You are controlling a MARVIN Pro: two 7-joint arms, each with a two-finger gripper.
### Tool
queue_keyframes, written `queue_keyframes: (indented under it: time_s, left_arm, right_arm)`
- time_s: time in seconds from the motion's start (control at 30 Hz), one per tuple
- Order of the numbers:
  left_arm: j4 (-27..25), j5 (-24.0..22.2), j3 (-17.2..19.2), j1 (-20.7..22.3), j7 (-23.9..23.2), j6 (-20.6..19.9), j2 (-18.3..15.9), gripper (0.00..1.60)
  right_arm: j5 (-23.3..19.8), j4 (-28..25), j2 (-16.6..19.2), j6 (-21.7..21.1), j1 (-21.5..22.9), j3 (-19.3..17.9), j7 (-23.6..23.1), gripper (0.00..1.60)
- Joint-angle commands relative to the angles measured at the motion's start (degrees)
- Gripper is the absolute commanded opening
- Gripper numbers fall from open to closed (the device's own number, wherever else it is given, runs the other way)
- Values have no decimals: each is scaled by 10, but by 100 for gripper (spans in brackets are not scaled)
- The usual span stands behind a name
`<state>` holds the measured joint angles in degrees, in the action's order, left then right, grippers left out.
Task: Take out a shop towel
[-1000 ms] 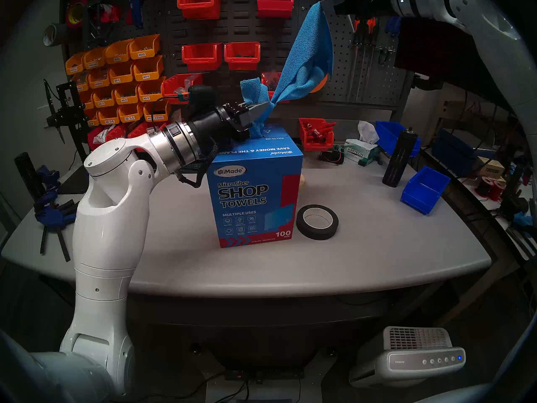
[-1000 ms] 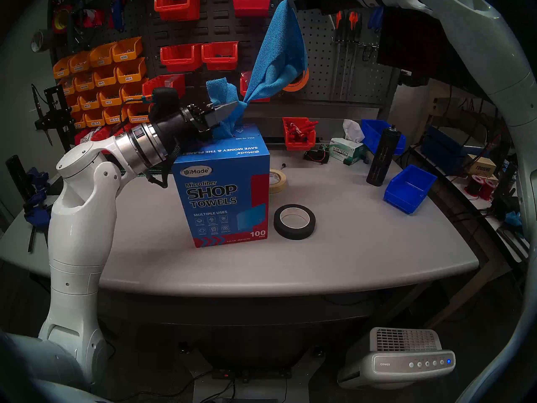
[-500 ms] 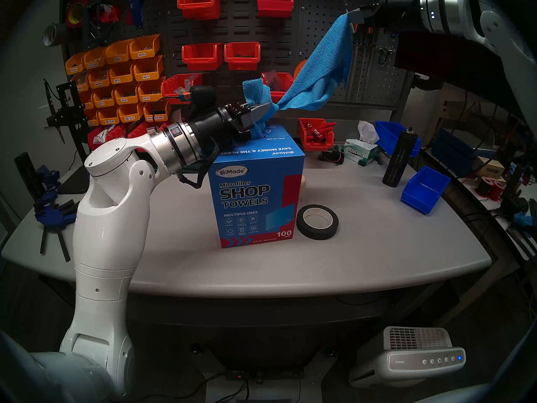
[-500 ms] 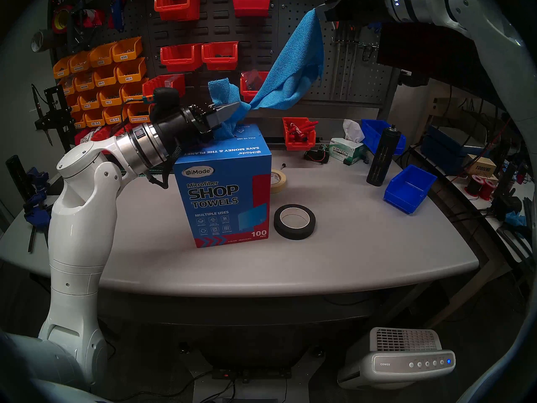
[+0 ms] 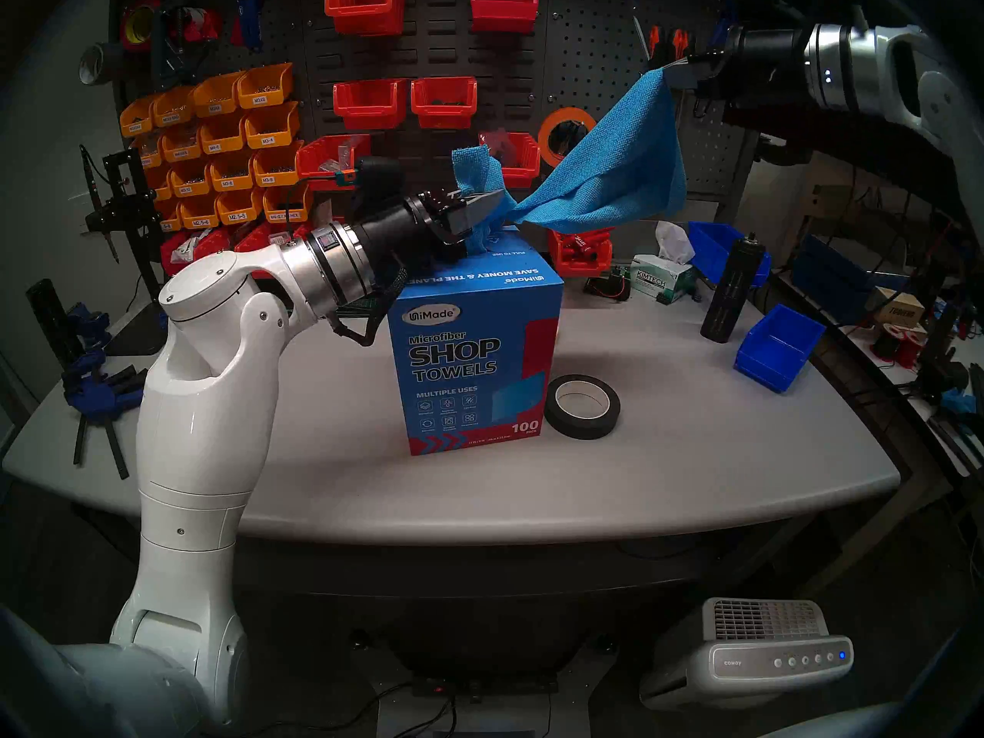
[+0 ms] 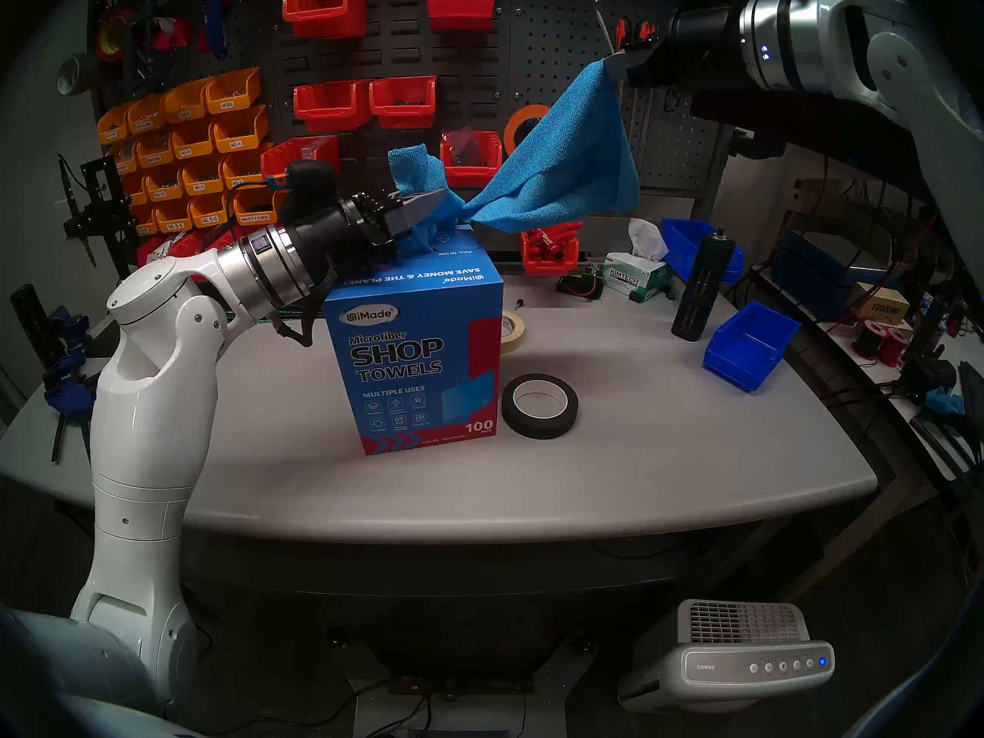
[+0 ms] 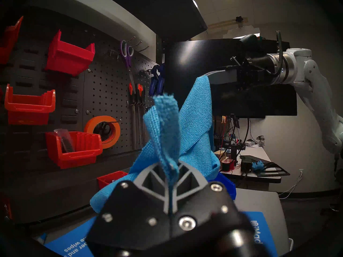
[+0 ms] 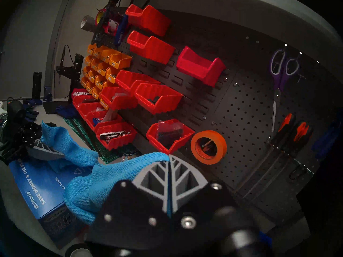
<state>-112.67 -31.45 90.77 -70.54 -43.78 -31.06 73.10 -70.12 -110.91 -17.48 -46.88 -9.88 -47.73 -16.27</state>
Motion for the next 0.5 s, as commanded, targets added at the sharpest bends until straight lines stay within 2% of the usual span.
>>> queue_keyframes:
  time_s: [0.0,0.27,0.47]
  left_arm:
    - [-12,1,1,6,1,-2,-2,0]
    - [-17,5,-10,2,3,-5,2,0]
    - [-23,7,-20,0,10,-6,6,0]
  right_arm:
    - [-17,1,61,26,-21,-34,24,0]
    - [-28,7,80,21,-51,-69,27,0]
    - [-39,-9,91,21,-107,-100,23,0]
